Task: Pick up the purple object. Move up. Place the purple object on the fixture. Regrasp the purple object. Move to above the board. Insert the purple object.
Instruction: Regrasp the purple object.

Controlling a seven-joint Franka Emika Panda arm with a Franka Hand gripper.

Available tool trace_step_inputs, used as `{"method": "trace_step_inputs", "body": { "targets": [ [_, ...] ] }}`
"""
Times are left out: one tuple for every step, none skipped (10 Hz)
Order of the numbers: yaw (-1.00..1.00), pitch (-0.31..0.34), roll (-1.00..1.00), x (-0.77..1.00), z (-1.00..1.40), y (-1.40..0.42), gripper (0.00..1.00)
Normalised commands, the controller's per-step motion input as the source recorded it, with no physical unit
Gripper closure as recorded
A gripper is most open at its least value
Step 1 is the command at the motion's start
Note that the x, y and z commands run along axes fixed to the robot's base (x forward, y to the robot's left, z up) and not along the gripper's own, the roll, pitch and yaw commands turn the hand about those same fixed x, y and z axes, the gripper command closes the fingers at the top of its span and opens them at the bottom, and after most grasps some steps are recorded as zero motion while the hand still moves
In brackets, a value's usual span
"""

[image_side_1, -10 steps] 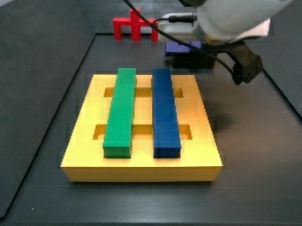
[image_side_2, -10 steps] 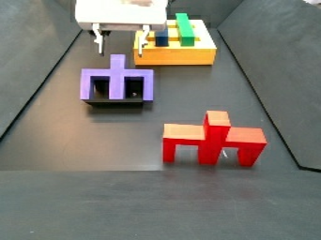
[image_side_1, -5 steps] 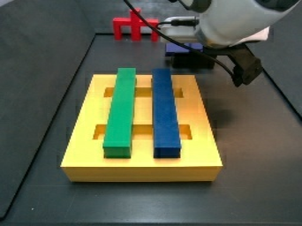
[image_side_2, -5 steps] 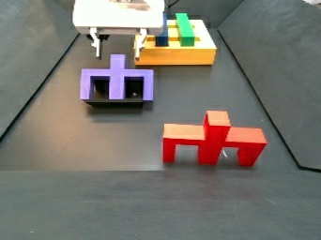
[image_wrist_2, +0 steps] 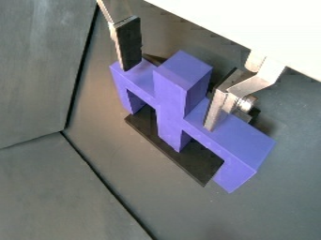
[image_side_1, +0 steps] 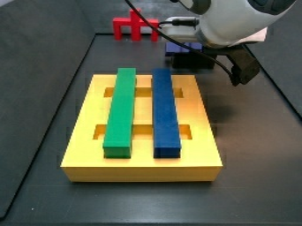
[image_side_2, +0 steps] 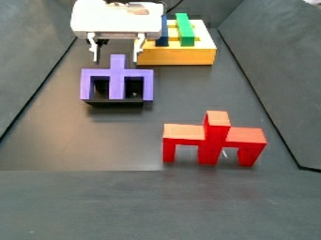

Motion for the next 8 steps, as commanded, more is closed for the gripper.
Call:
{"method": "trace_step_inputs", "body": {
  "targets": [
    [0.0, 0.0, -0.02, 0.01, -0.15, 0.01, 0.0],
    [0.0, 0.0, -0.05, 0.01, -0.21, 0.0, 0.0],
    [0.0, 0.0, 0.0, 0.02, -0.16, -0.03, 0.0],
    [0.0, 0.026, 0.0, 0.04, -0.14, -0.02, 0.0],
    [0.0, 0.043, 0.0, 0.08, -0.09, 0.0, 0.0],
    [0.0, 0.091, 0.14, 0.08, 0.0, -0.02, 0.0],
    [0.0, 0.0, 0.0, 0.0, 0.0, 0.0, 0.0],
    [0.0, 0.0, 0.0, 0.0, 0.0, 0.0, 1.0]
  ]
}}
